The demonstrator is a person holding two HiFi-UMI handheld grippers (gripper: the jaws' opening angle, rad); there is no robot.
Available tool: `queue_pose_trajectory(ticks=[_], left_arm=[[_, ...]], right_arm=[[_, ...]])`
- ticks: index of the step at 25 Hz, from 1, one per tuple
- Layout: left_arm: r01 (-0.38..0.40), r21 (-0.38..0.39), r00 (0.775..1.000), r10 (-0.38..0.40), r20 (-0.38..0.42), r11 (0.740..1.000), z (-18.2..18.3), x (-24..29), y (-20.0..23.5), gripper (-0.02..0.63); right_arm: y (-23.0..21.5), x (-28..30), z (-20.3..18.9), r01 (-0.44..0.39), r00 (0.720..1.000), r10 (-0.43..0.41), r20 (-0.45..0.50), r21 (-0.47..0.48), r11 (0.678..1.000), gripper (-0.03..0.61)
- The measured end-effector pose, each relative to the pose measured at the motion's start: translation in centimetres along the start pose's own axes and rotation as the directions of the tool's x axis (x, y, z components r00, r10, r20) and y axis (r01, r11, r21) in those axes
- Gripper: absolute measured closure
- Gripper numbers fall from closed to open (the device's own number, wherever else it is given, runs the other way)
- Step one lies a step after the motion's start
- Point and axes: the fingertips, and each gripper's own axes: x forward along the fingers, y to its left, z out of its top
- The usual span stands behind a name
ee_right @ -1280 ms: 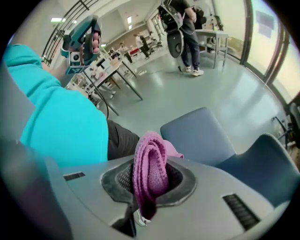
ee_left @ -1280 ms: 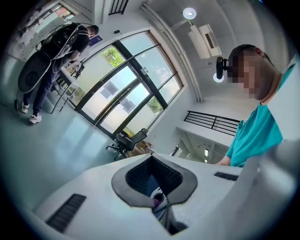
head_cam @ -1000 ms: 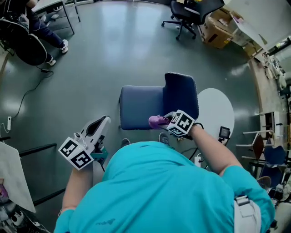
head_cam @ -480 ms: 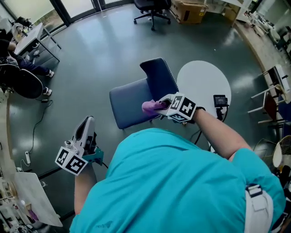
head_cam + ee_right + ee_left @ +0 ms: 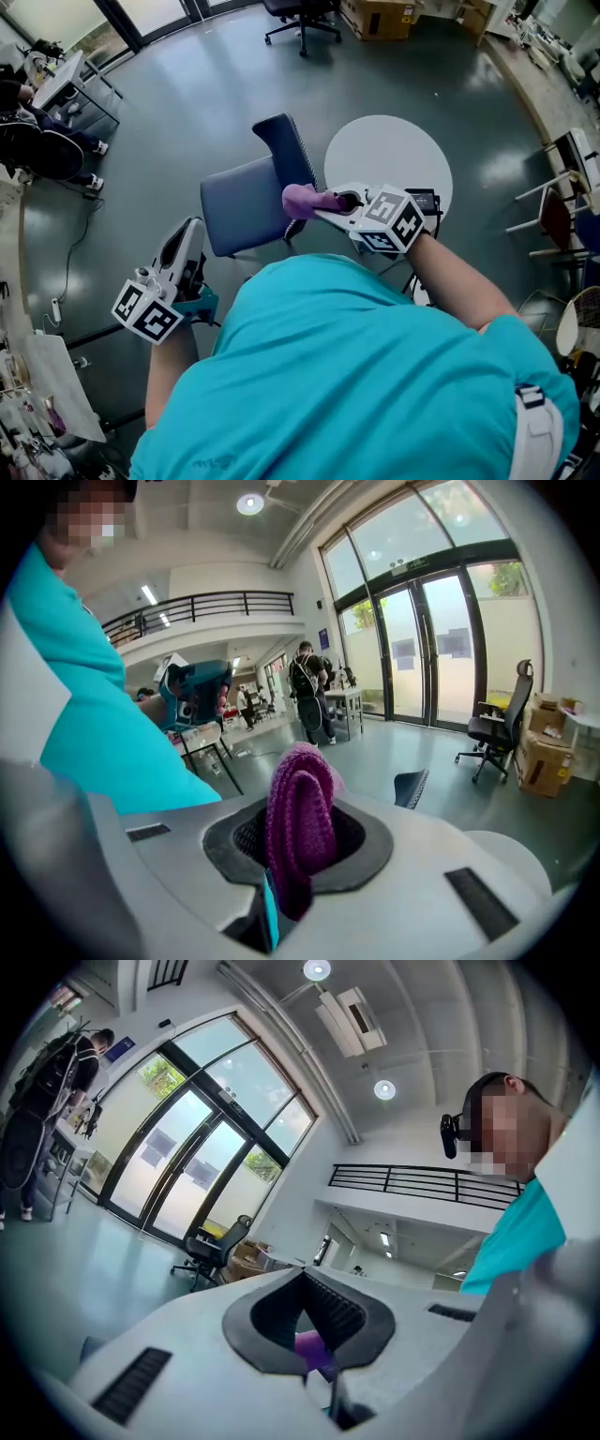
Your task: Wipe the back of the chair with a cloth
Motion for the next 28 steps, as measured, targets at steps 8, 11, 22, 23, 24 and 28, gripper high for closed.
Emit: queue_pose_trajectory(ticks=[8,11,22,23,24,28], left_arm=[[0.012,0.055,1.0,-0.013,0.012,0.998,2.4,-1.9,-1.1,0.62],[0.049,0.091,0.999,-0.049,0.006,0.995,4.0,-3.5,-0.3,0.62],[0.054,0.089,0.998,-0.055,0.011,0.995,7.2,-8.0,4.1,0.62],[0.055,0.082,0.998,-0.056,0.012,0.995,7.1,-8.0,4.2,0.62],[0.057,0.078,0.998,-0.058,0.013,0.995,7.0,-8.0,4.1,0.62],[0.056,0.072,0.998,-0.058,0.03,0.996,6.9,-7.9,4.0,0.62]], right_arm=[[0.5,-1.5,4.9,0.038,0.982,-0.041,0.185,0.02,0.999,0.517],[1.0,-1.8,7.5,0.087,0.961,-0.094,0.259,0.037,0.995,0.518],[3.9,1.2,11.9,0.182,0.931,-0.191,0.313,0.057,0.982,0.523],[4.0,1.3,12.1,0.182,0.933,-0.189,0.307,0.049,0.982,0.523],[4.1,1.4,12.1,0.182,0.936,-0.187,0.3,0.045,0.982,0.523],[3.7,1.5,11.8,0.178,0.945,-0.181,0.274,0.037,0.983,0.523]])
